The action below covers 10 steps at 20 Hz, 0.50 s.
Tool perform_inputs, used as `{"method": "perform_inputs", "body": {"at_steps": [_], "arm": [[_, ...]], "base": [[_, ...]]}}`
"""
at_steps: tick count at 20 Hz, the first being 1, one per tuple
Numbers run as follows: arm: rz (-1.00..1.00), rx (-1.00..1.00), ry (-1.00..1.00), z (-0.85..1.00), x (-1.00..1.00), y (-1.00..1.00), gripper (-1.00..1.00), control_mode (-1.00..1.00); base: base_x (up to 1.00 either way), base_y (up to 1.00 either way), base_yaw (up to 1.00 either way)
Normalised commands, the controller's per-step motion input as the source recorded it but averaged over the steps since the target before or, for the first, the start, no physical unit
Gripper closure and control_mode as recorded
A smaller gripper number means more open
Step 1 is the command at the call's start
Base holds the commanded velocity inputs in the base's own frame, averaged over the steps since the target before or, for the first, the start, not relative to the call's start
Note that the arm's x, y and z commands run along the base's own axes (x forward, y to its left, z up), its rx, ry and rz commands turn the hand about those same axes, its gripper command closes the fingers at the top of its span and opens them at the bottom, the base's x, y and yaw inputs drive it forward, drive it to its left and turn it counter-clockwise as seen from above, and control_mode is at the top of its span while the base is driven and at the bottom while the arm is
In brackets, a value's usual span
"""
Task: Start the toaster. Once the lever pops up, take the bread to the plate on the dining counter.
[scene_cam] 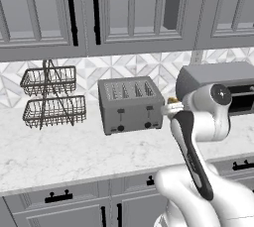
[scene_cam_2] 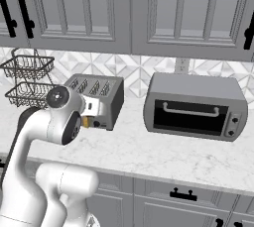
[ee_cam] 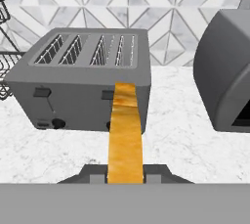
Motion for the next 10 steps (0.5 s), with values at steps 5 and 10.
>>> {"method": "perform_inputs", "body": {"at_steps": [5,10], "arm": [[0.00,0.00,0.00,0.00,-0.07,0.00,1.00,1.00],[0.00,0.00,0.00,0.00,0.00,0.00,1.00,1.00]], "base": [[-0.25,0.00,0.00],[-0.75,0.00,0.00]]}}
